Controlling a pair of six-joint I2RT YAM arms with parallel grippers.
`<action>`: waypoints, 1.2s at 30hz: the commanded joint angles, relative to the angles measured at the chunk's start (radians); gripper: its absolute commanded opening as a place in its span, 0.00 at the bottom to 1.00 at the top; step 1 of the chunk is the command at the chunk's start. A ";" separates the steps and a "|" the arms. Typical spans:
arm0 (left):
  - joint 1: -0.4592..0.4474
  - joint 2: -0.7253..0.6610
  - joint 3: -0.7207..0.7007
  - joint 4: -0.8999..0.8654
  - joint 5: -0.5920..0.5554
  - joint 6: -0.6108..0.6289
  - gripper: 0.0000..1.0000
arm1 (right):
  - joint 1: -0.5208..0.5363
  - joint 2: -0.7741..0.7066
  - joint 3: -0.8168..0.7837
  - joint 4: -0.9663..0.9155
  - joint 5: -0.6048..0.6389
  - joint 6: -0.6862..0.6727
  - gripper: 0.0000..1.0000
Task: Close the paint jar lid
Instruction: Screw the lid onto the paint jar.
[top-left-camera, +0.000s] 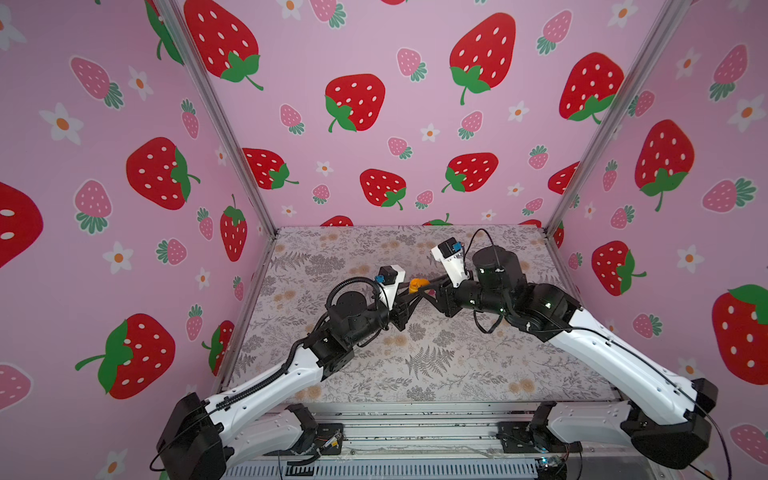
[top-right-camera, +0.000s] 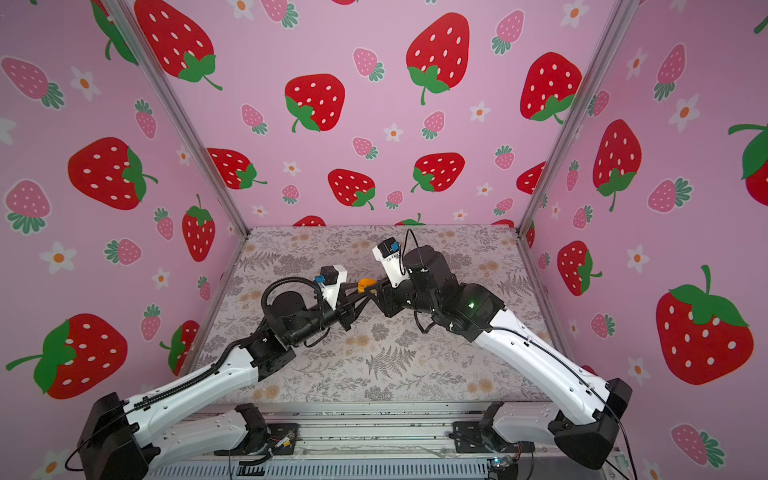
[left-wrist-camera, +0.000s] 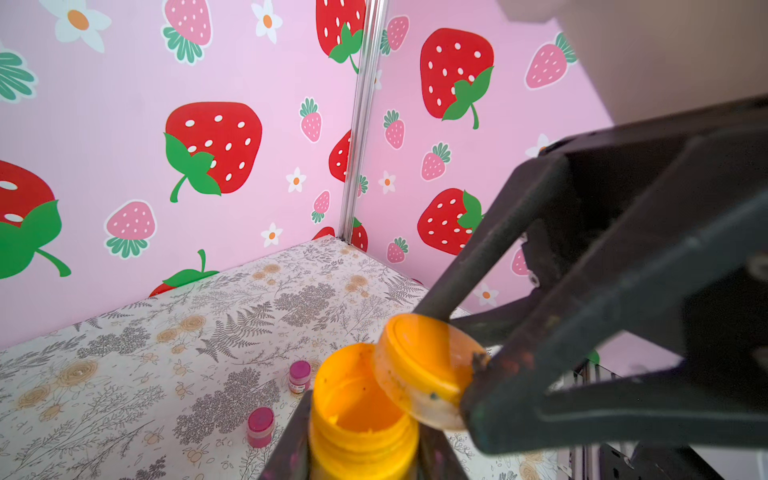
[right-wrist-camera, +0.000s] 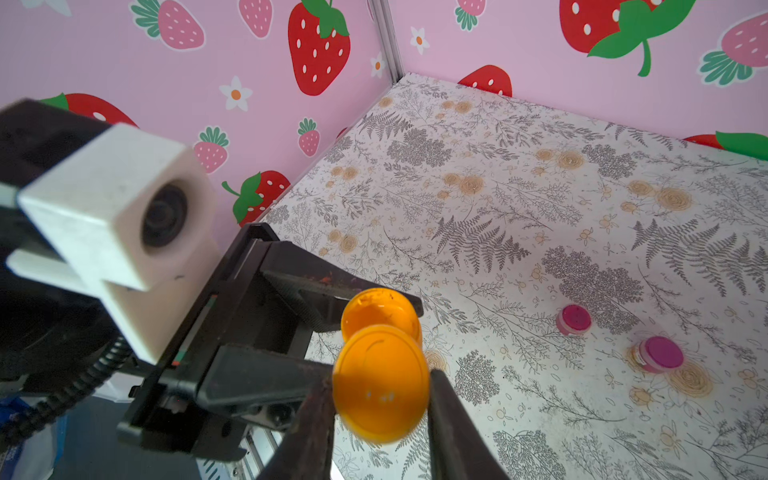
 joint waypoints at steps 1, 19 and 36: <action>0.004 -0.035 -0.012 0.096 0.037 -0.001 0.00 | -0.016 -0.020 0.027 -0.086 -0.050 -0.010 0.36; -0.036 -0.128 -0.100 0.065 0.103 0.065 0.00 | -0.103 -0.079 0.106 -0.230 -0.206 0.024 0.35; -0.117 -0.167 -0.059 -0.036 0.225 0.049 0.00 | -0.083 -0.002 0.186 -0.410 -0.493 -0.182 0.35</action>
